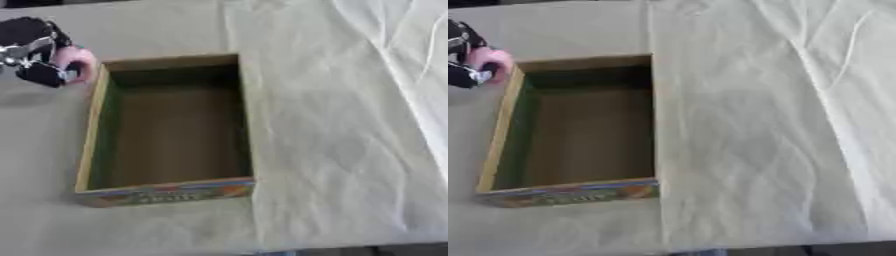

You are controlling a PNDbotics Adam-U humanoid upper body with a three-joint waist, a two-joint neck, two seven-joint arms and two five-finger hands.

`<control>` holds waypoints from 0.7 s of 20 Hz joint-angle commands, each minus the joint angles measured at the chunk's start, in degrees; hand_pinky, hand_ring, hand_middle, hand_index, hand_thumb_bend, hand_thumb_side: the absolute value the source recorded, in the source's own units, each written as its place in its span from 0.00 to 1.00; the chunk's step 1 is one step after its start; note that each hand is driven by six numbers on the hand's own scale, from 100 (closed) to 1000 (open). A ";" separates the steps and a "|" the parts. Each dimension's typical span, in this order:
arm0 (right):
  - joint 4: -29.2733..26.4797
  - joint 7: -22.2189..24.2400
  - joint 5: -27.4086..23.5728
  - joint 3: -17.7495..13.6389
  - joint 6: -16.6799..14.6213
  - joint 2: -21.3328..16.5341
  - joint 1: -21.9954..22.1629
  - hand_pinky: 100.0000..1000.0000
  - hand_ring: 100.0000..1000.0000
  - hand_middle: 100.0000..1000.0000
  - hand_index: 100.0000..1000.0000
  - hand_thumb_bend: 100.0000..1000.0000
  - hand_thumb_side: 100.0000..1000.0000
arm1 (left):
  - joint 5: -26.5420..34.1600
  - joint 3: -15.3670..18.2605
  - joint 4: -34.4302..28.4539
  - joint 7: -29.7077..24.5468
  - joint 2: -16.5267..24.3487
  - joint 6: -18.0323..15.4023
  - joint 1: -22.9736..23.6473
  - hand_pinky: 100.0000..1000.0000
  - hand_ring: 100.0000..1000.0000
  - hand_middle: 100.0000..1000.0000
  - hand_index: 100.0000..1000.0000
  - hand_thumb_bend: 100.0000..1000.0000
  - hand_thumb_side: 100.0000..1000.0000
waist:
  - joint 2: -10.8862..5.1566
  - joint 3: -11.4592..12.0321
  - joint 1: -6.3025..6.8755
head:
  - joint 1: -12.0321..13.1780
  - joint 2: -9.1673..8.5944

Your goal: Pick up objects on the table and place them in the box.

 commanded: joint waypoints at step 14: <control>-0.81 -0.45 -0.37 -0.73 0.09 -1.39 -0.20 0.47 0.56 0.53 0.76 0.00 1.00 | 3.02 0.55 -22.52 7.95 3.12 1.12 -3.86 0.16 0.33 0.37 0.49 0.00 0.41 | -1.83 0.16 0.30 | -0.07 0.00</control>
